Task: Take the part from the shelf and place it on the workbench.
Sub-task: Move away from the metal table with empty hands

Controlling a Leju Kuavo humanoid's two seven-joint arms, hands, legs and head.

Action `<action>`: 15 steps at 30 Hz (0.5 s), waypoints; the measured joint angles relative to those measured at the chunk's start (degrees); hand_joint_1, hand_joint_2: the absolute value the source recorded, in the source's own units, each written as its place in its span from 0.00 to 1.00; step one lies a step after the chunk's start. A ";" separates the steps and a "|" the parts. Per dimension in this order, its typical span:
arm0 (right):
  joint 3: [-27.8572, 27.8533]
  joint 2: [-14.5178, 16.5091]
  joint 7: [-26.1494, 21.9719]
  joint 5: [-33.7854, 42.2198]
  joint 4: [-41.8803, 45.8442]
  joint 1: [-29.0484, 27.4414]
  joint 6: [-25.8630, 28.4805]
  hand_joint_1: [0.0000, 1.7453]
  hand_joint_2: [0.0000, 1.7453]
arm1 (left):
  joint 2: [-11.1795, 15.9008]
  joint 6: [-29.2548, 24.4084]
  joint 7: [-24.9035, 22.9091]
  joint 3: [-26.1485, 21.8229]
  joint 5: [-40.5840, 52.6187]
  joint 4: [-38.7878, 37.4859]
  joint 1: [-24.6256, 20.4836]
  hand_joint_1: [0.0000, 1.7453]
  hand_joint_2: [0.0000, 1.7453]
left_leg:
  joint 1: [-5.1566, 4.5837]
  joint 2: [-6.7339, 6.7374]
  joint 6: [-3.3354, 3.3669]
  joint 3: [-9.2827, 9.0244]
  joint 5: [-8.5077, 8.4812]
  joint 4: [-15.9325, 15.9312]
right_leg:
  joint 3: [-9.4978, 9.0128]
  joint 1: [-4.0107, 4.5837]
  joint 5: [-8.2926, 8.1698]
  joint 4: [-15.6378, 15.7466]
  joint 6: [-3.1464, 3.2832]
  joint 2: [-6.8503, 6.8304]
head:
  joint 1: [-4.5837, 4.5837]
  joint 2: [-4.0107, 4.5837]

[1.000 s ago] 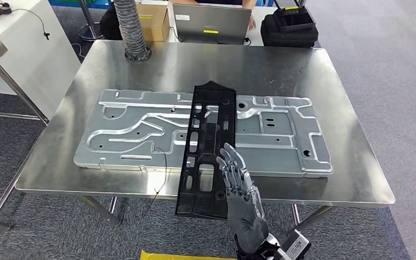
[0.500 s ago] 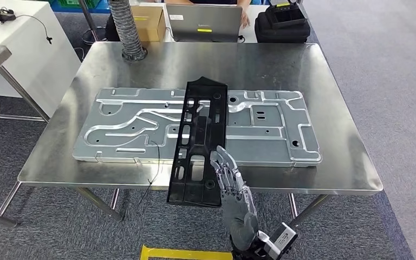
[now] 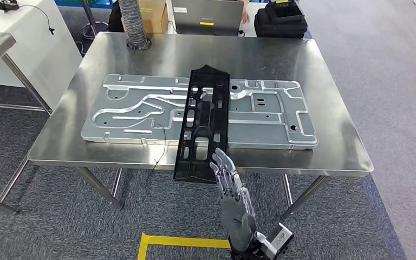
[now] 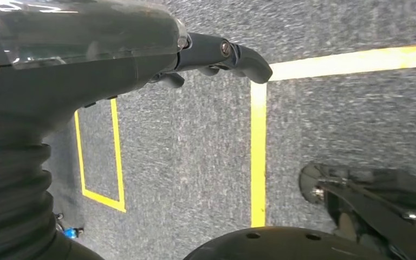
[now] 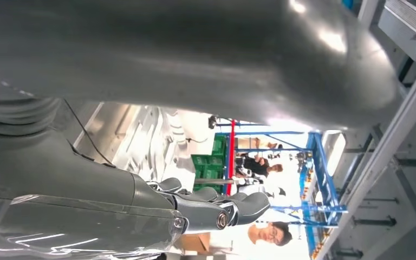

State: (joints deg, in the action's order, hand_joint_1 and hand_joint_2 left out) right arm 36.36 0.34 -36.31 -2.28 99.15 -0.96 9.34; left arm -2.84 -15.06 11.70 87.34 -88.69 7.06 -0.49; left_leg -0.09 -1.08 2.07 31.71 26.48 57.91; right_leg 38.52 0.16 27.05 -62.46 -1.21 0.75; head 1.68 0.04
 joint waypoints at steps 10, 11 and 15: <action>-0.83 0.02 -0.10 -0.01 -0.93 0.13 0.09 0.00 0.00 | 0.02 0.04 -0.29 0.00 0.31 -0.01 -0.77 0.00 0.00 | -0.19 0.02 -1.02 6.67 -6.32 0.06 | -14.09 0.09 5.16 5.98 0.89 -0.02 | 0.02 -0.01; -0.91 0.01 -0.14 -0.01 -1.01 0.11 0.11 0.00 0.00 | 0.04 0.04 -0.33 0.00 0.36 -0.01 -0.77 0.00 0.00 | -0.13 -0.03 -1.37 6.65 -6.95 -0.21 | -14.69 0.21 5.41 7.35 1.20 0.01 | 0.02 -0.01; -1.10 -0.01 -0.55 -0.03 -1.67 -0.09 0.59 0.00 0.00 | 0.19 0.01 -0.48 0.00 0.39 -0.09 -0.84 0.00 0.00 | -0.29 -0.32 -2.59 8.26 -4.28 1.64 | -12.43 -0.16 2.19 8.31 2.63 -0.36 | 0.03 0.00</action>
State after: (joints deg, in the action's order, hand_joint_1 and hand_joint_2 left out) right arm 35.26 0.34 -36.86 -2.31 97.48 -1.04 9.92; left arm -2.66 -15.05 11.23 87.34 -88.30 6.97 -1.33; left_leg -0.38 -1.40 -0.51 39.97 22.20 59.55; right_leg 26.10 0.00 29.23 -54.15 1.42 0.39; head 1.71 0.04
